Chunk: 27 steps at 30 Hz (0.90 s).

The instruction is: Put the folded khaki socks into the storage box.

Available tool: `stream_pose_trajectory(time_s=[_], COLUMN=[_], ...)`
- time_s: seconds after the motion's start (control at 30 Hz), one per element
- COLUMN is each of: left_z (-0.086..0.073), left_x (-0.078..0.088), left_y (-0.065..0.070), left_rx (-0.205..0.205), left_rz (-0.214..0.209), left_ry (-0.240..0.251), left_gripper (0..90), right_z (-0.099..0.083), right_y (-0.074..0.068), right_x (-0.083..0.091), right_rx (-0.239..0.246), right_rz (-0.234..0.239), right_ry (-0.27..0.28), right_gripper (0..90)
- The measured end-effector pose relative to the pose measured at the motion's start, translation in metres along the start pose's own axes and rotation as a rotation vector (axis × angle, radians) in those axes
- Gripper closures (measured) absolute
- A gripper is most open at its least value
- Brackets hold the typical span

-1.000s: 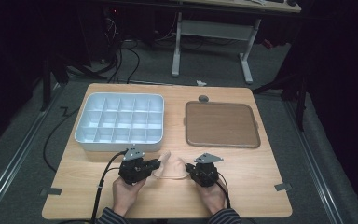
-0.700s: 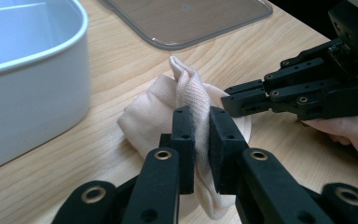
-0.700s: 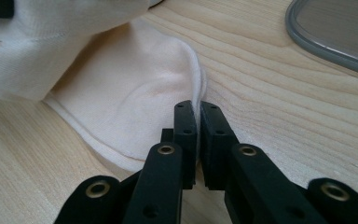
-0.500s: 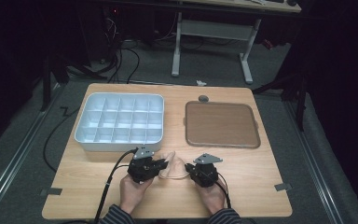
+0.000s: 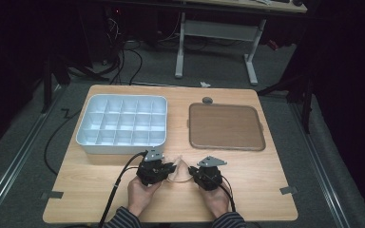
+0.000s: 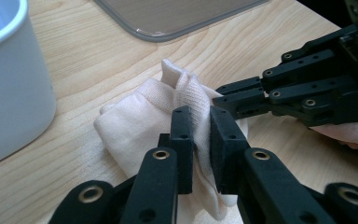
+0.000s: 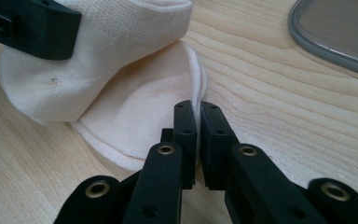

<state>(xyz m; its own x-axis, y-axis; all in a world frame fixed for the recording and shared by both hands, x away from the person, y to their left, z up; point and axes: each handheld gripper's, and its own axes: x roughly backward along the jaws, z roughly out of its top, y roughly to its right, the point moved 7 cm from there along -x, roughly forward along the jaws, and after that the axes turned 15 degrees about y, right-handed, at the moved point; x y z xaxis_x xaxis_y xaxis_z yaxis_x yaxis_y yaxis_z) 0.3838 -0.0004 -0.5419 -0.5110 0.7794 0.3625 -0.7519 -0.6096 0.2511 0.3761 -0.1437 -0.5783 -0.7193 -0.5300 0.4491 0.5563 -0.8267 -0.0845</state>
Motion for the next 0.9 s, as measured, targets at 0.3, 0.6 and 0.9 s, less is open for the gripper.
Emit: stream_pose_trajectory(time_s=[0.3, 0.6, 0.9], left_z=[-0.002, -0.01, -0.011], left_x=[-0.007, -0.015, -0.017], left_y=[-0.001, 0.0, 0.0], left_rx=[0.005, -0.004, -0.006], left_rz=[0.004, -0.001, -0.009], left_ry=[-0.012, -0.047, -0.048], left_gripper=[82.1, 82.5, 80.5], right_z=[0.0, 0.0, 0.001], right_y=[0.0, 0.0, 0.0], right_x=[0.0, 0.0, 0.0], right_rx=[0.003, 0.001, -0.002], right_rz=[0.006, 0.008, 0.013], right_ry=[-0.008, -0.008, -0.008], right_gripper=[85.8, 85.8, 85.7])
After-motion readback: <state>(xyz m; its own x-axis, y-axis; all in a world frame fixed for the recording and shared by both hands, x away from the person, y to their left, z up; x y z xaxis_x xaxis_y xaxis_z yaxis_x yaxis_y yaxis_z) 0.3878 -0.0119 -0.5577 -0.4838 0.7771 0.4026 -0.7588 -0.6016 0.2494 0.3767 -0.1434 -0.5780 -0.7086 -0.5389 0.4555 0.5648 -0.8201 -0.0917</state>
